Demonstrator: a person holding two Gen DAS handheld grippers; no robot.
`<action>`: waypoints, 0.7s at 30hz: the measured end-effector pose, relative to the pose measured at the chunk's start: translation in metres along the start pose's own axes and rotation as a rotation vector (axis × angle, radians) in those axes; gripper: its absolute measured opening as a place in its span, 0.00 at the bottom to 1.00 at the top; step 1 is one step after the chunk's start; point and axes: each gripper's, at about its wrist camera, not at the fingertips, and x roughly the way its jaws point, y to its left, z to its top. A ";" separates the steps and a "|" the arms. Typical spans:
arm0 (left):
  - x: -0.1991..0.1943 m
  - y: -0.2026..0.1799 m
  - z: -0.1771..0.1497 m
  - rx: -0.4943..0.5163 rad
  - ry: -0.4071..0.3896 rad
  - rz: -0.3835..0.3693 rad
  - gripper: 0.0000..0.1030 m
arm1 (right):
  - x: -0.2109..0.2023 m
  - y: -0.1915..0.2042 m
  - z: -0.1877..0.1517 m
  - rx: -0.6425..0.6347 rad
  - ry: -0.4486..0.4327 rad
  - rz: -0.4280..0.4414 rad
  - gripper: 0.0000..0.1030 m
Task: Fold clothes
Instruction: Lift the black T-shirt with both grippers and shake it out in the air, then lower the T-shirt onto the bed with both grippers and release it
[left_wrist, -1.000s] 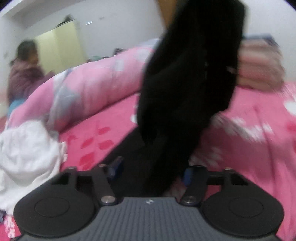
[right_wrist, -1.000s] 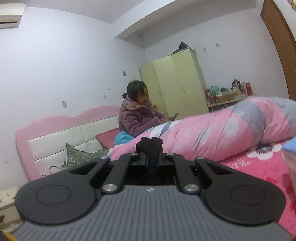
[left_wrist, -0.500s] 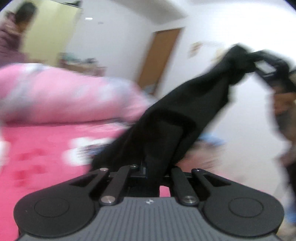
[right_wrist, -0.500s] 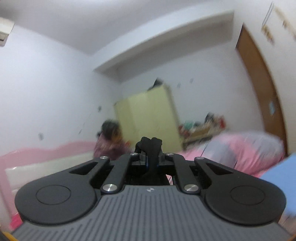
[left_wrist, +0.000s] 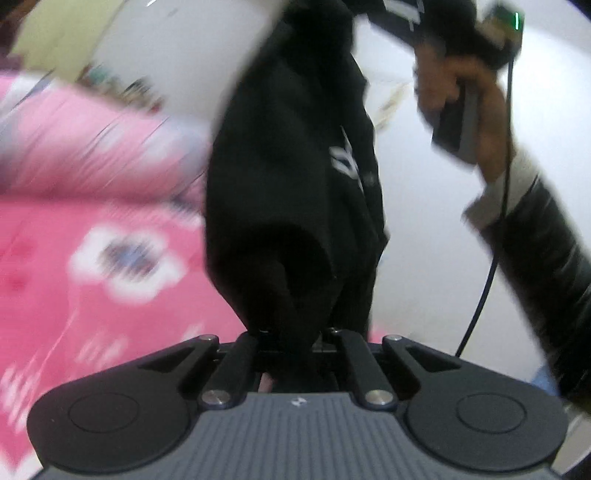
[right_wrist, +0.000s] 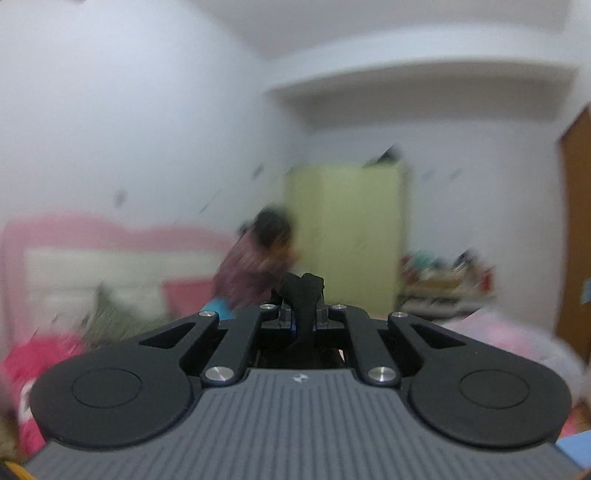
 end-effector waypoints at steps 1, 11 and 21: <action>-0.001 0.013 -0.014 -0.019 0.038 0.052 0.05 | 0.023 0.010 -0.016 -0.006 0.051 0.041 0.05; -0.041 0.099 -0.098 -0.241 0.235 0.398 0.46 | 0.219 0.135 -0.232 -0.089 0.697 0.282 0.18; -0.076 0.095 -0.065 -0.166 0.100 0.437 0.58 | 0.111 0.026 -0.199 0.168 0.420 0.104 0.55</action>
